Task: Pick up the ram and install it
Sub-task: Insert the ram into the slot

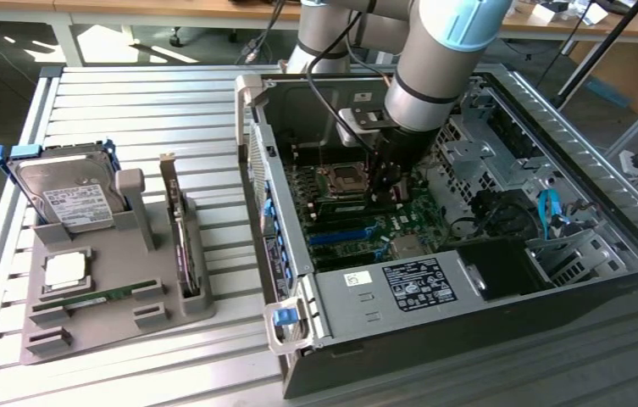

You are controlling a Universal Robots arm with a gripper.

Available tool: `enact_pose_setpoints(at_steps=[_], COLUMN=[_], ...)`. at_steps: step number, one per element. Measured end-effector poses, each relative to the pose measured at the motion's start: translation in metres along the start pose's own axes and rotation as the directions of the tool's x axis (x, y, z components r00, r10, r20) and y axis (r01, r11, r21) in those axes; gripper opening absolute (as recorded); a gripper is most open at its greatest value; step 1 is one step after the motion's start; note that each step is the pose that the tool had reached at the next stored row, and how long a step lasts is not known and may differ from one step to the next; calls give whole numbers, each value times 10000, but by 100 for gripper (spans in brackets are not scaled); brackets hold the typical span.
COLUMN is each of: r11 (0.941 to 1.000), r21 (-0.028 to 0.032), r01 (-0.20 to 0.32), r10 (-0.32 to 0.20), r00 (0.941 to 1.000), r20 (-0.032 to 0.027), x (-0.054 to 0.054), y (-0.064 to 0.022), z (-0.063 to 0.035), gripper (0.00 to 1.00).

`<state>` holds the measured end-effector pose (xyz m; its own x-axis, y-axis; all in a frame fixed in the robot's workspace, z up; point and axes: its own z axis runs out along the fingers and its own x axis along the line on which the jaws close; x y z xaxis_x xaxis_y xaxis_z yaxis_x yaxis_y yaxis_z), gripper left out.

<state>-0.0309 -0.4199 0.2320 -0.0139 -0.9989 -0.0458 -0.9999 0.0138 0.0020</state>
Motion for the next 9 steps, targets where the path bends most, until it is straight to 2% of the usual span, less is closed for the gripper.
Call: enact_pose_setpoints(at_steps=[9], r11=[10000], r21=[1], r01=[3], r10=[-3], r00=[10000], r20=[4], x=[-2], y=[0], z=[-32], gripper=[12])
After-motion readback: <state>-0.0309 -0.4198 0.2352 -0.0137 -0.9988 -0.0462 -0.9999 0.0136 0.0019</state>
